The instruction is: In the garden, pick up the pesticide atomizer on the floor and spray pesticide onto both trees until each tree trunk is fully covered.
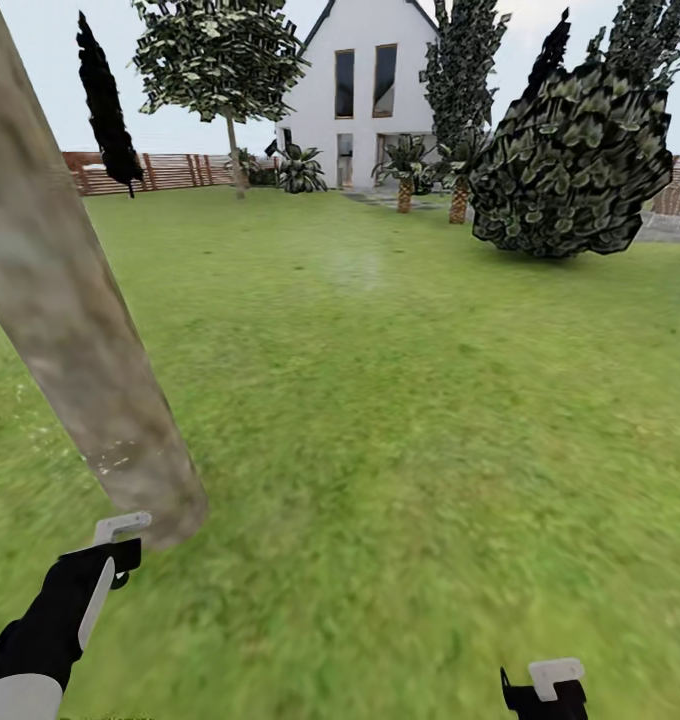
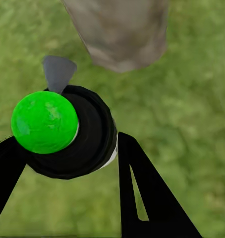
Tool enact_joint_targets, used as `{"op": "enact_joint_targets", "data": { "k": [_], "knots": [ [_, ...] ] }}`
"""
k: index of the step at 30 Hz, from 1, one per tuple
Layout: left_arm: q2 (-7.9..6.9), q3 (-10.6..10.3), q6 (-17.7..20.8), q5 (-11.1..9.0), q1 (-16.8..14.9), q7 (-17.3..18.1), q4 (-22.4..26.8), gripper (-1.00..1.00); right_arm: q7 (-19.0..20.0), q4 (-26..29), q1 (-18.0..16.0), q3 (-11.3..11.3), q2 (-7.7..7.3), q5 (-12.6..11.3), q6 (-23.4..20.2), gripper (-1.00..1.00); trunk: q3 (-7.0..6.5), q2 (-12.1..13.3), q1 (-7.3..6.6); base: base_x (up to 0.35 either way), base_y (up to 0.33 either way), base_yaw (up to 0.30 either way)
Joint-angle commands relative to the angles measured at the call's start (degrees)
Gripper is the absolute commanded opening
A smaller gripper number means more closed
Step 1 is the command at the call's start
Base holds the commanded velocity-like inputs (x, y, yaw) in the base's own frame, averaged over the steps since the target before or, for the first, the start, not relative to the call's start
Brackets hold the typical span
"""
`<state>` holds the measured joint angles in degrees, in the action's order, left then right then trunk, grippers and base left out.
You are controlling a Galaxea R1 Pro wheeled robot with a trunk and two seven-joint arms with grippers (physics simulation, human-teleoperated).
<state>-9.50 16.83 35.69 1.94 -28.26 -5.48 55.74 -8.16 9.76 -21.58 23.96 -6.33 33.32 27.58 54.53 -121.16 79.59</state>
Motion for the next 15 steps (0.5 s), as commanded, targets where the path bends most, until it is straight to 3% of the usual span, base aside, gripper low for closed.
{"op": "enact_joint_targets", "data": {
  "k": [1,15],
  "knots": [
    [0.01,-0.05,0.34,0.36,-0.04,-0.39,0.07,-1.00,-0.28,-0.09,-0.04,0.30,0.00,0.61,0.19,1.00,0.05,-0.02,0.01,0.146,-0.268,0.276],
    [-0.37,0.34,0.63,-0.27,-0.16,0.20,1.05,-1.00,-0.28,-0.03,-0.04,0.30,-0.33,0.61,0.19,1.00,0.05,-0.02,0.01,0.187,-0.233,0.276]
  ]
}}
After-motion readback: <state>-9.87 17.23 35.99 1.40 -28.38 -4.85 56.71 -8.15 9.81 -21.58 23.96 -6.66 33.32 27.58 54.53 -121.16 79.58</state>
